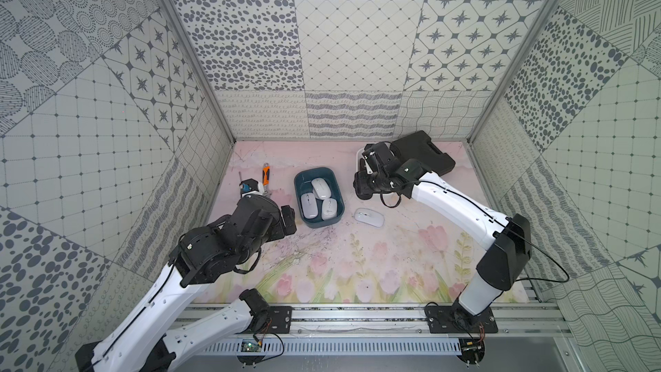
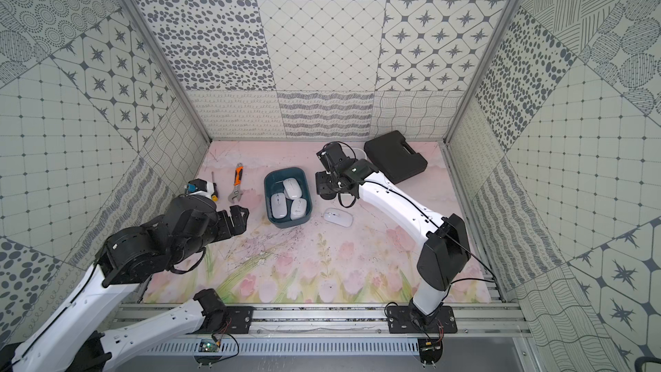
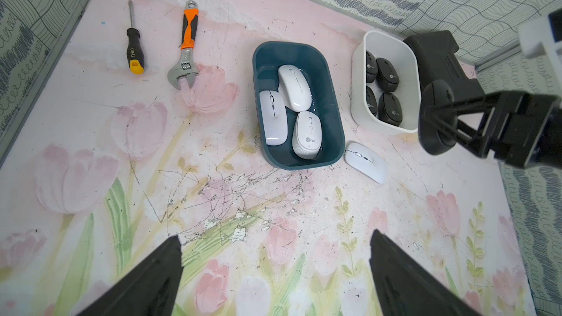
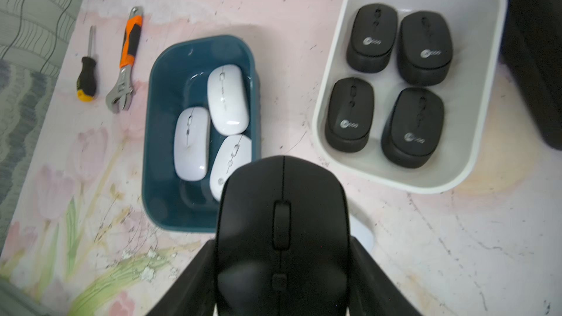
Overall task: Place the mice by color into the storage box
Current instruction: Pick up the mouse from the center of the board, then place the mouse in the storage box.
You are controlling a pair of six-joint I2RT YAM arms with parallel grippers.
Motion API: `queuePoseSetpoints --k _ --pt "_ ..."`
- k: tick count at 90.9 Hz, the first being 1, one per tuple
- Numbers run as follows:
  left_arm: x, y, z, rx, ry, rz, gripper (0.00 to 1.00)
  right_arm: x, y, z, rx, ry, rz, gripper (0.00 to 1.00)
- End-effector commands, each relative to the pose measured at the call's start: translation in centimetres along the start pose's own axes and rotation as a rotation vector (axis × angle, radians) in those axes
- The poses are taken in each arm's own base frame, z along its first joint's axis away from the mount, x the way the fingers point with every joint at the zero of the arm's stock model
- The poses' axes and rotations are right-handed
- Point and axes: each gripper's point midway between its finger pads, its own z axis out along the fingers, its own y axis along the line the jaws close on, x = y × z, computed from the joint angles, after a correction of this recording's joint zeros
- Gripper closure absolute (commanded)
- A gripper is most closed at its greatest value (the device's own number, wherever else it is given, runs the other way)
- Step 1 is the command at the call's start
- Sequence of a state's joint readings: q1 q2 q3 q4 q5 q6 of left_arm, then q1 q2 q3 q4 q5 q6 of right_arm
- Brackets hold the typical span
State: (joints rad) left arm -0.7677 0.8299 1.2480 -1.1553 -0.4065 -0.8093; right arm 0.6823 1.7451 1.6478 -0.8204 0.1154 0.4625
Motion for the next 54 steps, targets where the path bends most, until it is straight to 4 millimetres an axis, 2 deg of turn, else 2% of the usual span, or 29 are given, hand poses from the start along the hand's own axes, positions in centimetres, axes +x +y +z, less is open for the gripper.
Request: queuePoseSetpoints --k 1,18,29,42,54 --pt "-0.4 -0.4 0.5 -0.010 -0.006 0.027 0.01 -2.1 -2.3 3.7 0.030 0.018 -0.019 0.52" --pt "0.2 -0.8 1.5 -0.011 0.022 0.028 0.01 -4.6 -5.9 9.5 0.064 0.052 0.056 0.52" --pt "0.6 -0.8 2.1 -0.020 0.039 0.028 0.01 -4.3 -7.4 13.0 0.086 0.096 0.089 0.52" --pt "0.9 -0.9 2.4 -0.018 0.052 0.025 0.01 -3.3 -7.9 15.3 0.083 0.141 0.113 0.52" --pt "1.2 -0.8 2.6 -0.018 0.056 0.022 0.01 -1.7 -8.1 16.3 0.084 0.179 0.133 0.52"
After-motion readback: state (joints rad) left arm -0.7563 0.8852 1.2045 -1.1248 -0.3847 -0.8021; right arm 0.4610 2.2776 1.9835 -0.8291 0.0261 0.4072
